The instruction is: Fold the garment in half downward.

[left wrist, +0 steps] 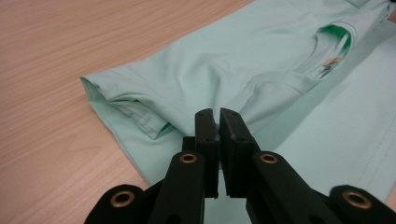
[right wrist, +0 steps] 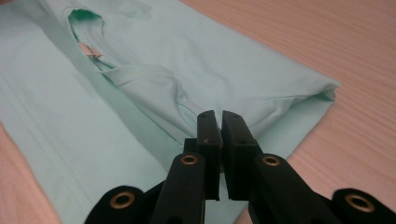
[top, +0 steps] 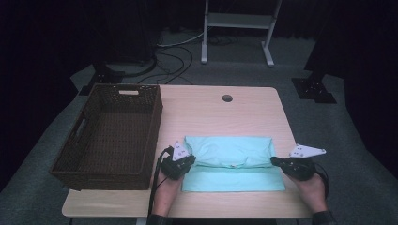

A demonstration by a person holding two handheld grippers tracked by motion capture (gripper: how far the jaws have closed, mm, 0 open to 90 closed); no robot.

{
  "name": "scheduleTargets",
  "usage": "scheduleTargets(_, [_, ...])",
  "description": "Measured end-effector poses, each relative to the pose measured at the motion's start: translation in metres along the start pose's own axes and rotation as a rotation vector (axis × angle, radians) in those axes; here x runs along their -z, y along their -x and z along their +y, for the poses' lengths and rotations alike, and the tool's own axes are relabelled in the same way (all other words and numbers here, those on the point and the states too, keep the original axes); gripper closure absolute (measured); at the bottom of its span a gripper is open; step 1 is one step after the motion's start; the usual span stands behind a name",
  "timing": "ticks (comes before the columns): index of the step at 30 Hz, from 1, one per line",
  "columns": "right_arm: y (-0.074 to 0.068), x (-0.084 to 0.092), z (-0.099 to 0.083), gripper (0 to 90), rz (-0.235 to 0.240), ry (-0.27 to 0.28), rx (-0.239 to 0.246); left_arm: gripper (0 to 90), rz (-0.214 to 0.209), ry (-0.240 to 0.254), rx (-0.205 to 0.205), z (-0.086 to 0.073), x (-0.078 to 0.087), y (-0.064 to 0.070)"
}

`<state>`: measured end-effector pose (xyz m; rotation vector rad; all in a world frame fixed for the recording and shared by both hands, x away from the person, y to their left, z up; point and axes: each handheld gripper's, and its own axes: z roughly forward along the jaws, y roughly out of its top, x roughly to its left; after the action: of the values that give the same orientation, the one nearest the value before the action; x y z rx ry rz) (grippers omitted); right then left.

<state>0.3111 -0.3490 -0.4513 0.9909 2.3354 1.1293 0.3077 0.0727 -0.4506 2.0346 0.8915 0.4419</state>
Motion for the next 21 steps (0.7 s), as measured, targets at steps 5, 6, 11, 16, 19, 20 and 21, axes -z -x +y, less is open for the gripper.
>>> scheduleTargets(5, [-0.009, 0.008, -0.005, 86.5, 0.005, -0.007, 0.020, 86.9, -0.006, 0.006, 0.008, -0.007, 0.010, 0.008])
scheduleTargets(6, [-0.010, 0.010, -0.006, 86.4, 0.006, -0.010, 0.024, 86.9, -0.012, 0.008, 0.011, -0.009, 0.014, 0.011])
scheduleTargets(11, [-0.017, 0.014, -0.013, 86.5, 0.016, -0.034, 0.043, 86.9, -0.026, -0.014, 0.006, -0.020, 0.019, 0.021])
scheduleTargets(16, [-0.023, 0.015, -0.020, 86.4, 0.028, -0.070, 0.060, 86.9, -0.037, -0.064, 0.002, -0.030, 0.018, 0.028])
scheduleTargets(19, [-0.026, 0.012, -0.024, 86.4, 0.042, -0.101, 0.067, 86.9, -0.033, -0.100, -0.008, -0.034, 0.014, 0.029])
scheduleTargets(20, [-0.026, 0.011, -0.025, 86.4, 0.045, -0.107, 0.070, 86.9, -0.033, -0.113, -0.011, -0.035, 0.012, 0.029])
scheduleTargets(21, [-0.027, 0.010, -0.026, 86.4, 0.047, -0.115, 0.072, 86.9, -0.027, -0.115, -0.016, -0.036, 0.011, 0.030])
